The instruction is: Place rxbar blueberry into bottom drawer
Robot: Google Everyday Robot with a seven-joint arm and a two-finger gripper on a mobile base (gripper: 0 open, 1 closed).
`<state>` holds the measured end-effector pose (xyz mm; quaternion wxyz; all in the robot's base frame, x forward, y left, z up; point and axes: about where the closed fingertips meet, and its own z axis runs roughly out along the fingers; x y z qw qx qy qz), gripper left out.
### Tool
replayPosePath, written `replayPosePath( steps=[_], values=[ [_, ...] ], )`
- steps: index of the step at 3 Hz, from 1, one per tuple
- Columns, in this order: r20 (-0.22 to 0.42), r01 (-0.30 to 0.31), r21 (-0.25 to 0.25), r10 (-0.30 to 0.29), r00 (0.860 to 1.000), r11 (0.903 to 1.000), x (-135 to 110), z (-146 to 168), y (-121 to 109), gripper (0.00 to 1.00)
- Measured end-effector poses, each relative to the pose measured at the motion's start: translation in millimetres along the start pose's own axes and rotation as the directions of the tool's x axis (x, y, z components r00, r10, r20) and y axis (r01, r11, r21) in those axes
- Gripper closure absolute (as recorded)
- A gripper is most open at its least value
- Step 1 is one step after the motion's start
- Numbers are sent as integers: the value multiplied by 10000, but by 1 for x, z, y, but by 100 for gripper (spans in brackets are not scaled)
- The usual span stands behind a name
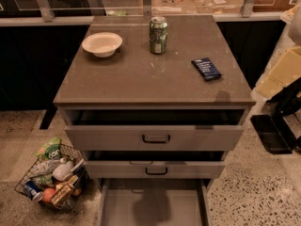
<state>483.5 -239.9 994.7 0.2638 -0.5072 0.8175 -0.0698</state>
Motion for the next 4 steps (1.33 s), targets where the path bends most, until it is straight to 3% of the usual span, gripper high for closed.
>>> replayPosePath(
  steps=[1,2,3,4],
  values=[
    [949,-1998,481,1946,9763,9787,5,24,-12,0],
    [2365,-2902,1046,2597,9363,9512,-7,54,-37,0],
    [3566,-3183,1575,2468,9011,9348,-22,69,-57,0],
    [4204,-3386,2275,2216,8799,9130,-34,56,-78,0]
  ],
)
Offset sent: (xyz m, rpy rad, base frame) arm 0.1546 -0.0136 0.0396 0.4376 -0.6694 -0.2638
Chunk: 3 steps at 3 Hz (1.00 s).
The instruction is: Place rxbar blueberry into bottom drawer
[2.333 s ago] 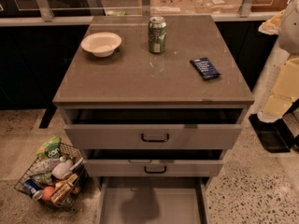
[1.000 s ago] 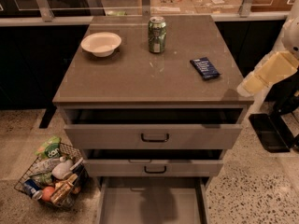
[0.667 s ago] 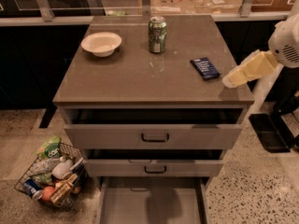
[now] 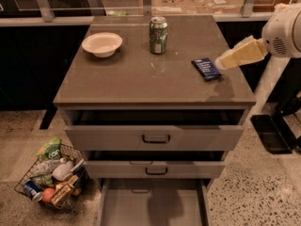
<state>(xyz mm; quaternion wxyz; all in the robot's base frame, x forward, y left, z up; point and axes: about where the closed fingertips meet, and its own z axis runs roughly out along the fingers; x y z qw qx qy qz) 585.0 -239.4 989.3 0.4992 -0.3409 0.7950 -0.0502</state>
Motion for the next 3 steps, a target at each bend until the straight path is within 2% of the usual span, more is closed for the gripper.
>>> replayPosePath(
  steps=[1,2,3],
  values=[
    [-3,1,1,-1,10000,10000,0,0,0,0],
    [319,-426,-240,433,9986,9988,3,16,1,0],
    [907,-1137,-573,1186,9888,9919,15,43,-1,0]
  ],
)
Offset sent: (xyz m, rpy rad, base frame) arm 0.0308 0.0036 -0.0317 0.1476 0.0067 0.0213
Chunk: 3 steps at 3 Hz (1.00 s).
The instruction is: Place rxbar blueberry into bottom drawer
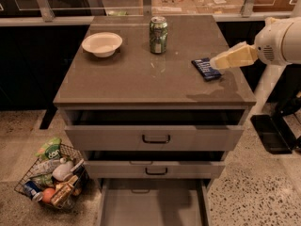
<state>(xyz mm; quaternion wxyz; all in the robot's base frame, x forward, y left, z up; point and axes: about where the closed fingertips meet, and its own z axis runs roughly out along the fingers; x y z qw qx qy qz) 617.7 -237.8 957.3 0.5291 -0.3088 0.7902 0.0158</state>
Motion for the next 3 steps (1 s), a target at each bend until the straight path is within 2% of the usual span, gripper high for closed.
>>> replayPosePath(
  steps=[1,3],
  values=[
    [696,-679,-237,694,9952,9974,14,25,-6,0],
    [1098,-1299,-608,1360,9846,9897,42,67,-6,0]
  ],
)
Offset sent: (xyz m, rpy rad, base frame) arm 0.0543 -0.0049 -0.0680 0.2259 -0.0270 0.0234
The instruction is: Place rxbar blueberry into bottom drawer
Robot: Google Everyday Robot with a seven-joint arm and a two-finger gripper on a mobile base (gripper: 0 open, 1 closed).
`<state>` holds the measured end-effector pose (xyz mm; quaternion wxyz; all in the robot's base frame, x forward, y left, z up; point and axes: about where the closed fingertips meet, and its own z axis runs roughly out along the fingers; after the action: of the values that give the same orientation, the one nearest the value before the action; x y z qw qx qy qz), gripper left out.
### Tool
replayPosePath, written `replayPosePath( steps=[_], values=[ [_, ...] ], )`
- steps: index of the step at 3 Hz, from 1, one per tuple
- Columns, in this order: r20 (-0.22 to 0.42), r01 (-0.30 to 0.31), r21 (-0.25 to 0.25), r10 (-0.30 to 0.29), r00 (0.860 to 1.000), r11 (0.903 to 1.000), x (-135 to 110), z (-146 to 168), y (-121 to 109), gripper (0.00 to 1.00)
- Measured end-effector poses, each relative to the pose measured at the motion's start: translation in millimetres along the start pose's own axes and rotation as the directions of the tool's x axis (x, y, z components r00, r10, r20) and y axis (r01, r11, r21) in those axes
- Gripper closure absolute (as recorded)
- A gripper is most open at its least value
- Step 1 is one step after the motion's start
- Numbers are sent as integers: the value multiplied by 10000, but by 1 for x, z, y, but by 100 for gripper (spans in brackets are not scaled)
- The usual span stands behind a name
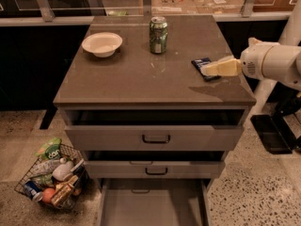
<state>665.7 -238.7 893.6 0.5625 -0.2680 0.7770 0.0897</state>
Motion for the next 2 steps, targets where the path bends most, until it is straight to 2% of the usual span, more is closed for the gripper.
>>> replayPosePath(
  steps=[2],
  values=[
    [-38,-581,-332,580,9983,9978,32,36,0,0]
  ],
)
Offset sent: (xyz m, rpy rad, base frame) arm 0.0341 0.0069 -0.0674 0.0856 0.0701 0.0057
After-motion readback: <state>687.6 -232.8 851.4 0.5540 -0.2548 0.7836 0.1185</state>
